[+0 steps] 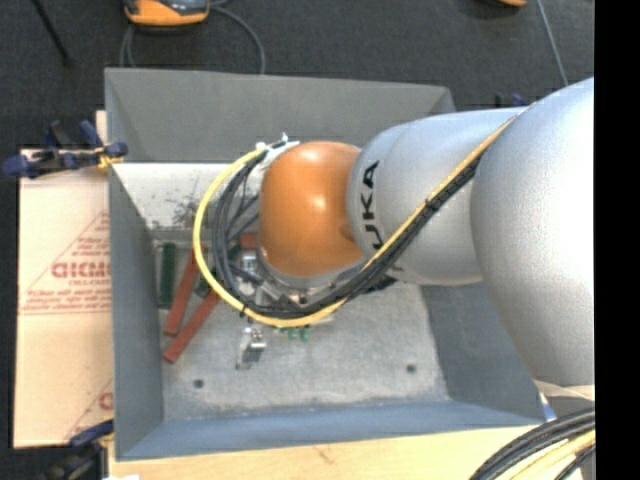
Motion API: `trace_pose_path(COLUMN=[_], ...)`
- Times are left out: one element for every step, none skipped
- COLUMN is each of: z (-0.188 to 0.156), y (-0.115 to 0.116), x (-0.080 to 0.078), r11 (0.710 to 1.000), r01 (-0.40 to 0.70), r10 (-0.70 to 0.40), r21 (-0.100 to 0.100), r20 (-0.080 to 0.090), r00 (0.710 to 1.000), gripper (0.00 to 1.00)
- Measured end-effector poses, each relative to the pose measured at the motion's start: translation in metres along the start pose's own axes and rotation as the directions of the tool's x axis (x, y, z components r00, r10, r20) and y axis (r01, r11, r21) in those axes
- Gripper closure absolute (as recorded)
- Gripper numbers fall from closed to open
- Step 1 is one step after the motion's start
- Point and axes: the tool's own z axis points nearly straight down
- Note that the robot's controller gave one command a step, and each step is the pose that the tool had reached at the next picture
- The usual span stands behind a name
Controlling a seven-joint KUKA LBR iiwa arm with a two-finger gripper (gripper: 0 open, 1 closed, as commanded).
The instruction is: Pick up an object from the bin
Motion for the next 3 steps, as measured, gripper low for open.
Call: trace_pose_path(z=[-0.004,0.033,0.032], y=[-0.001,0.029,0.043], x=[-0.002,-0.024,-0.032], r11=[1.000,0.967,0.875], r01=[-0.003,0.256,0.483], r10=[0.003,-0.256,-0.483], r21=[-0.002,0.003,0.004], r20=[0.008,0.016,0.004], r00=[1.000,0.966,0.875], gripper=[0.00,0.00,0.00])
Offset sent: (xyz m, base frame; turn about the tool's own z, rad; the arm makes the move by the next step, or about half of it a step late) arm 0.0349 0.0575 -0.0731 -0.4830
